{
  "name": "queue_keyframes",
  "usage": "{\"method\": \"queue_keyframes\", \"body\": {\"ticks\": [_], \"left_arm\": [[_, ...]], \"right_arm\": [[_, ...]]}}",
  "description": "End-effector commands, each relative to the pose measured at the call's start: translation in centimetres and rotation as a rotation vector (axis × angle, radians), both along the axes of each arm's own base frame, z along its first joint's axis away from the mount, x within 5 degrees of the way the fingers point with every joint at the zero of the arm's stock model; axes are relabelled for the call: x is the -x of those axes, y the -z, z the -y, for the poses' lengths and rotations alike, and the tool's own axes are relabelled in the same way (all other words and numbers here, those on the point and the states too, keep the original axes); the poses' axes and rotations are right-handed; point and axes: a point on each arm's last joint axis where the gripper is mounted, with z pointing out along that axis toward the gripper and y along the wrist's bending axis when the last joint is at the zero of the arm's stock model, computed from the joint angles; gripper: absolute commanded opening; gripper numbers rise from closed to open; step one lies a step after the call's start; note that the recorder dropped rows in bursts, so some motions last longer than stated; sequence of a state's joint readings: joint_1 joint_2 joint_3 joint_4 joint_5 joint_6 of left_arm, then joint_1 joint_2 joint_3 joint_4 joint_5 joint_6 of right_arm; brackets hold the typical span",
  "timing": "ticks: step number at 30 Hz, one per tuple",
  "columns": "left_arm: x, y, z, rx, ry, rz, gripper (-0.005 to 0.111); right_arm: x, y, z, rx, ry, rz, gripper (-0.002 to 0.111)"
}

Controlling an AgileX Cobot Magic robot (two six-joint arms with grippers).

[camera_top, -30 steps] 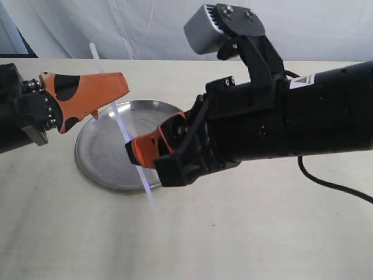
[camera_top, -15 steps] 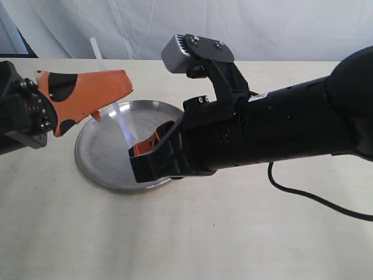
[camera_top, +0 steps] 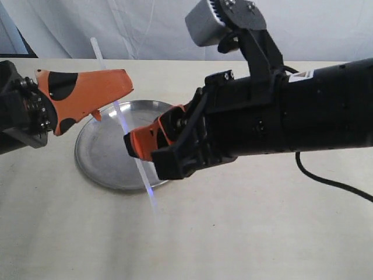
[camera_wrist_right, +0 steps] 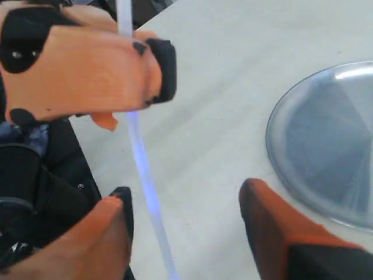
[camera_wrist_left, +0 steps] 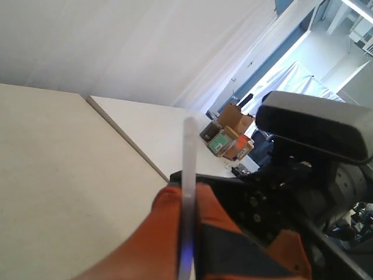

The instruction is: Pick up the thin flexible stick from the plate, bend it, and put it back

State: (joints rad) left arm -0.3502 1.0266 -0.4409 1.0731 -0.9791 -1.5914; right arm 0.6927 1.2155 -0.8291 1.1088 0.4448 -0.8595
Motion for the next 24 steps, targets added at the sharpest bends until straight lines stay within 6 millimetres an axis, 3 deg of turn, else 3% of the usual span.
{"method": "queue_keyframes", "body": {"ticks": [1, 7, 10, 13, 19, 24], "left_arm": [[0.1, -0.2, 0.0, 0.023, 0.002, -0.003, 0.0], [0.1, -0.4, 0.0, 0.053, 0.004, -0.004, 0.0], [0.2, -0.8, 0.0, 0.092, 0.02, 0.001, 0.0], [0.4, -1.0, 0.0, 0.113, 0.043, 0.009, 0.0], [0.7, -1.0, 0.1, 0.115, 0.069, 0.02, 0.0], [0.4, -0.5, 0.1, 0.058, 0.038, 0.01, 0.0]], "right_arm": [[-0.3, 0.6, -0.4, 0.002, -0.017, -0.046, 0.054], [-1.2, 1.7, -0.9, 0.012, 0.01, -0.065, 0.052], [-1.9, 2.8, -1.4, 0.036, 0.014, -0.065, 0.031], [-2.7, 3.8, -1.7, 0.081, 0.024, -0.033, -0.001], [-4.3, 5.0, -1.6, 0.127, 0.135, 0.009, 0.0], [-4.1, 4.9, -1.6, 0.123, 0.111, -0.001, 0.0]]}}
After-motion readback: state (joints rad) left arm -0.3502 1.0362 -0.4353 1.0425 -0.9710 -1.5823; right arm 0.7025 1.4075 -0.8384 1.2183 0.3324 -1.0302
